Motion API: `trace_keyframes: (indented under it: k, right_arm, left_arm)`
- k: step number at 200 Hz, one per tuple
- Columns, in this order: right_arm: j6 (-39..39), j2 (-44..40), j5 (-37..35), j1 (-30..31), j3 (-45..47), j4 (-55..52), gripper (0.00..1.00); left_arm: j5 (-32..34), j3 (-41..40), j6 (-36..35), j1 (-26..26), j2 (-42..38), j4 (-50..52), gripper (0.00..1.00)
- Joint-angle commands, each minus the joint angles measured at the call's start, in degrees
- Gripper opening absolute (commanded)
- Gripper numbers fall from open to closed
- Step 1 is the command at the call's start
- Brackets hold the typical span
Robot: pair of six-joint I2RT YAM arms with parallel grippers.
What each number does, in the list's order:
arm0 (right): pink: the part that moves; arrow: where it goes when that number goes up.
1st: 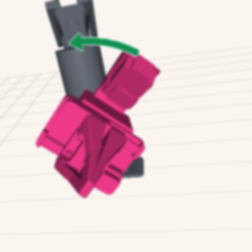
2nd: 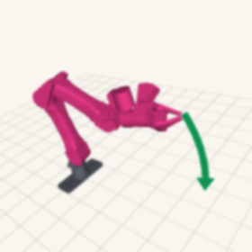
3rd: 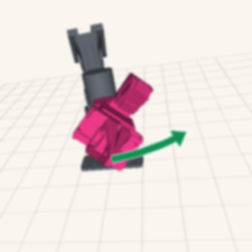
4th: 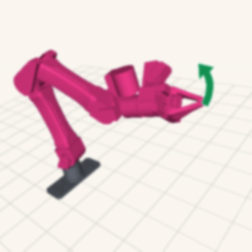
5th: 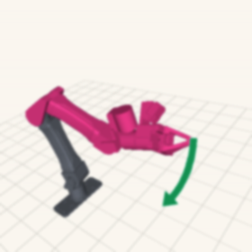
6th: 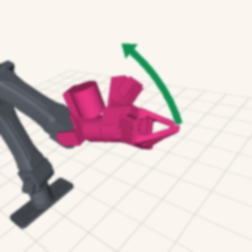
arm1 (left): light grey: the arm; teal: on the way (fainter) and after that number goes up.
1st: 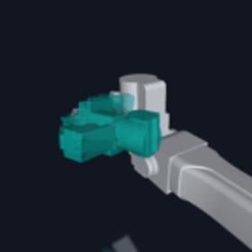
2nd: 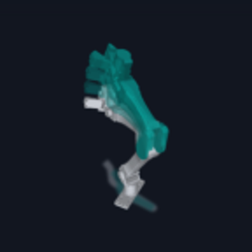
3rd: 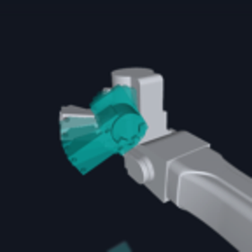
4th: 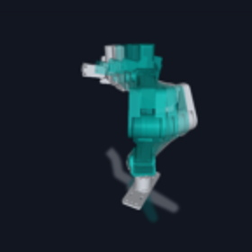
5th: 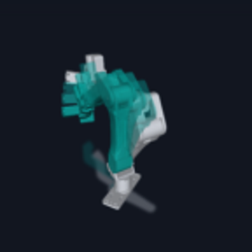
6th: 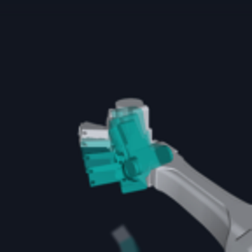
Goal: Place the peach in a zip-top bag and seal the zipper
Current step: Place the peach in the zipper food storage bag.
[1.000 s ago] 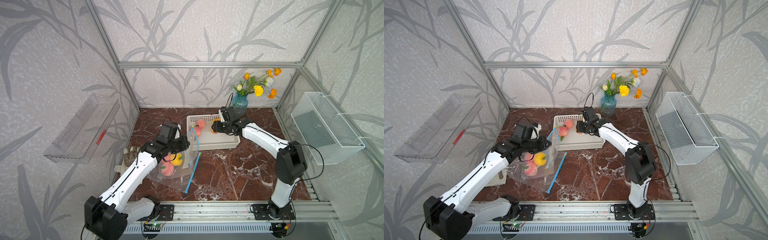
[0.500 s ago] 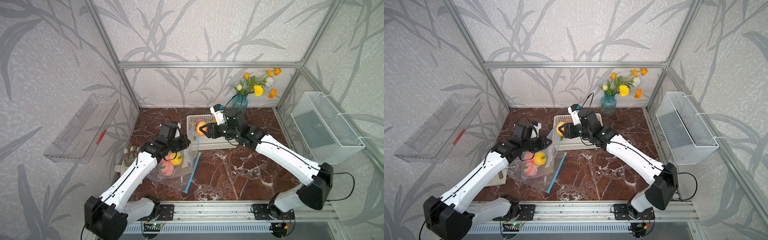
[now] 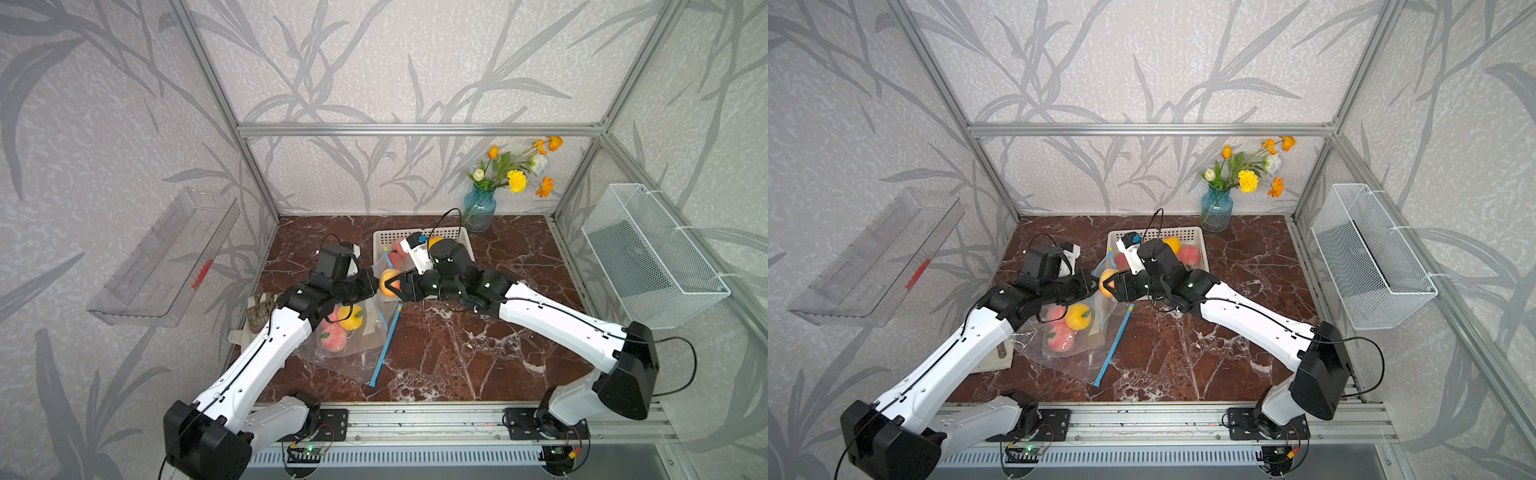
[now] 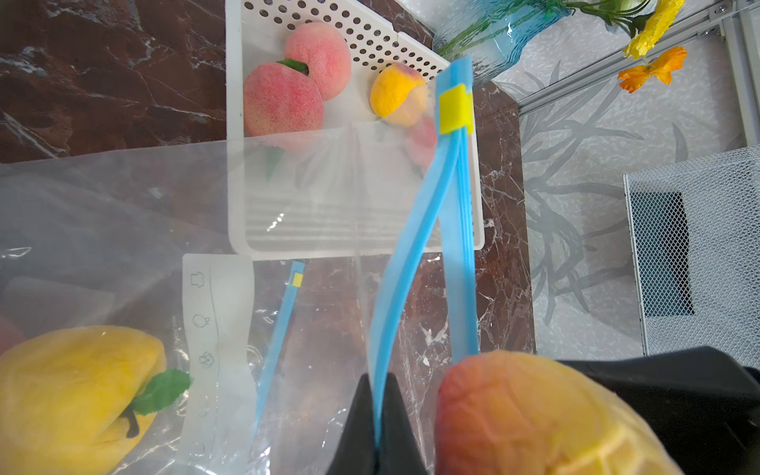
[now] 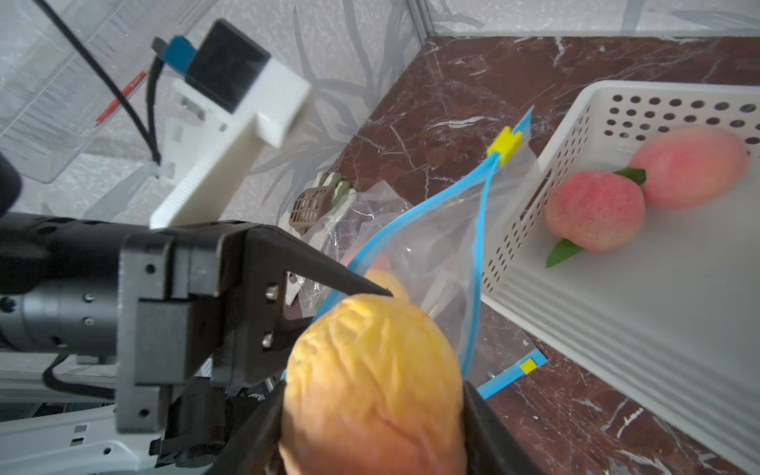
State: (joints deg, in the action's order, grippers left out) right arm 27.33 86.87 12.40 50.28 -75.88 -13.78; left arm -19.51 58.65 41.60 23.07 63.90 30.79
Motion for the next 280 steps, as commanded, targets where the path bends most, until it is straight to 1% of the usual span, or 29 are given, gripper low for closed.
trace_keyframes:
  k: [1,34,59,82,106,121,142,165,189,211,233,253,280]
  right_arm:
    - [-0.9,0.7,-2.4,0.0,-0.2,-1.5,0.58]
    - [-1.8,1.0,-4.7,0.3,-0.3,-4.0,0.59]
    - [-2.8,1.8,-4.1,0.6,-1.0,-5.4,0.59]
    - [-6.3,3.0,-2.8,1.9,-3.2,-8.1,0.61]
    - [-8.0,3.9,-2.5,2.5,-5.5,-11.2,0.68]
    - [-7.8,3.6,-3.1,2.5,-5.9,-11.7,0.76]
    - [-7.4,2.2,-3.3,2.5,-5.9,-11.2,0.85]
    - [-7.6,-0.2,-2.8,2.5,-4.9,-9.2,0.90]
    - [-8.6,-3.5,-4.2,2.5,-2.5,-7.1,0.91]
    - [-9.4,-7.4,-6.6,2.5,1.1,-4.8,0.94]
    - [-9.9,-10.9,-7.9,2.5,5.1,-2.2,1.00]
    - [-10.5,-13.1,-6.9,2.7,8.3,0.3,0.99]
    - [-12.6,-14.9,-4.2,4.3,11.1,4.2,0.99]
  left_arm:
    - [0.3,0.3,-0.5,-0.2,-1.5,-0.5,0.00]
    - [0.5,0.9,-0.6,-0.2,-1.8,-0.4,0.00]
    - [0.4,1.2,-0.6,-0.2,-1.8,-0.3,0.00]
    - [0.7,1.4,-0.6,-0.2,-2.0,-0.1,0.00]
    - [1.5,1.4,-0.4,-0.2,-2.5,0.3,0.00]
    - [2.3,1.4,-0.5,-0.1,-2.9,0.5,0.00]
    - [2.9,1.5,-0.4,-0.1,-3.4,0.7,0.00]
    - [3.0,1.6,-0.2,-0.2,-3.6,0.9,0.00]
    - [4.0,1.6,0.2,-0.1,-4.3,0.9,0.00]
    - [6.4,2.3,1.1,-0.2,-5.6,1.6,0.00]
    - [11.0,3.7,1.5,-0.1,-7.3,3.4,0.00]
    - [16.9,5.7,1.6,-0.2,-8.7,5.4,0.00]
    - [20.5,11.8,0.9,-0.2,-9.2,7.2,0.00]
